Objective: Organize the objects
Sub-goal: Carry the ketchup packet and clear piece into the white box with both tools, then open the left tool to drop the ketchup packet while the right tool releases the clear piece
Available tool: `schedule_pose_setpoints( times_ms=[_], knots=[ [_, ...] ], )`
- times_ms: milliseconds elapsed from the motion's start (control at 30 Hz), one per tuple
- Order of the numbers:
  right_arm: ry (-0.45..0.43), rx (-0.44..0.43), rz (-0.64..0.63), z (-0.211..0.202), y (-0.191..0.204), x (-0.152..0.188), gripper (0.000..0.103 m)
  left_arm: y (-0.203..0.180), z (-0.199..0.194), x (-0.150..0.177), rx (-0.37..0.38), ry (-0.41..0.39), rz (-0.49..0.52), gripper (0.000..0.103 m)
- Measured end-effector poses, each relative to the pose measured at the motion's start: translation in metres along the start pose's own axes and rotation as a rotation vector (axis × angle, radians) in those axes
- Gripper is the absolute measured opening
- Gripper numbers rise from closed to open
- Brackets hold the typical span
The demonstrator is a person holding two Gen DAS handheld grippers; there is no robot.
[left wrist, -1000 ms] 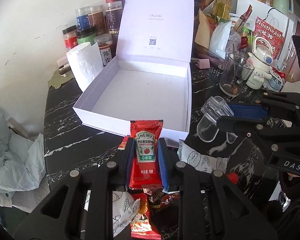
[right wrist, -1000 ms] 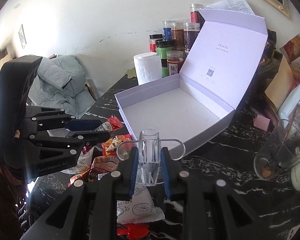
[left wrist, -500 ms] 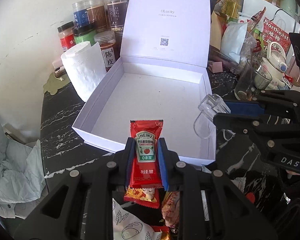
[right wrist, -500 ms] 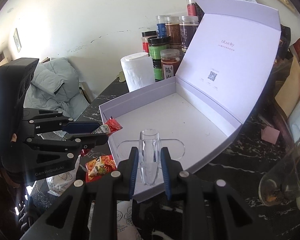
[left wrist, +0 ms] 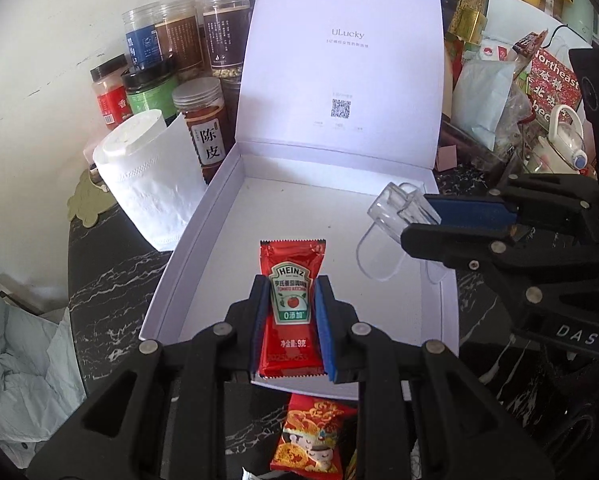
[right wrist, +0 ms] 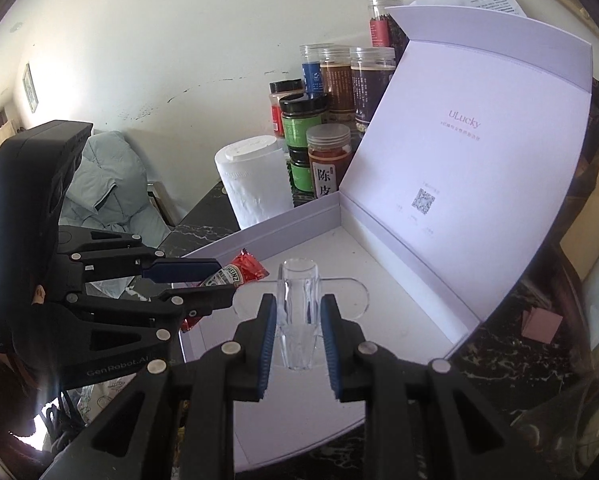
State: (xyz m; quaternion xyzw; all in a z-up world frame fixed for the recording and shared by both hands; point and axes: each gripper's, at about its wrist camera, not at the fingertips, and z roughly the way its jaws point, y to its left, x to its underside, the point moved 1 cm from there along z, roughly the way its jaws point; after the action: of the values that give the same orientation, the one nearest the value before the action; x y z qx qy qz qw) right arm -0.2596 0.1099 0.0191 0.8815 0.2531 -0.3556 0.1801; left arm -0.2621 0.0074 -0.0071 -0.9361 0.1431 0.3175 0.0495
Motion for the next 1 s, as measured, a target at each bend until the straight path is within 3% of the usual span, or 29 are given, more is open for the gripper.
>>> schedule_pose_setpoints(
  times_ms=[300, 633, 1000],
  knots=[
    [-0.01, 0.02, 0.005, 0.015, -0.015, -0.025, 0.022, 0.006, 0.016, -0.035, -0.022, -0.034, 0.041, 0.022],
    [0.013, 0.051, 0.074, 0.055, -0.038, -0.027, 0.022, 0.02, 0.058, -0.049, -0.013, 0.029, 0.001, 0.022],
    [0.129, 0.063, 0.099, 0.095, -0.056, -0.01, 0.022, 0.021, 0.102, -0.041, -0.014, 0.116, 0.002, 0.022]
  ],
)
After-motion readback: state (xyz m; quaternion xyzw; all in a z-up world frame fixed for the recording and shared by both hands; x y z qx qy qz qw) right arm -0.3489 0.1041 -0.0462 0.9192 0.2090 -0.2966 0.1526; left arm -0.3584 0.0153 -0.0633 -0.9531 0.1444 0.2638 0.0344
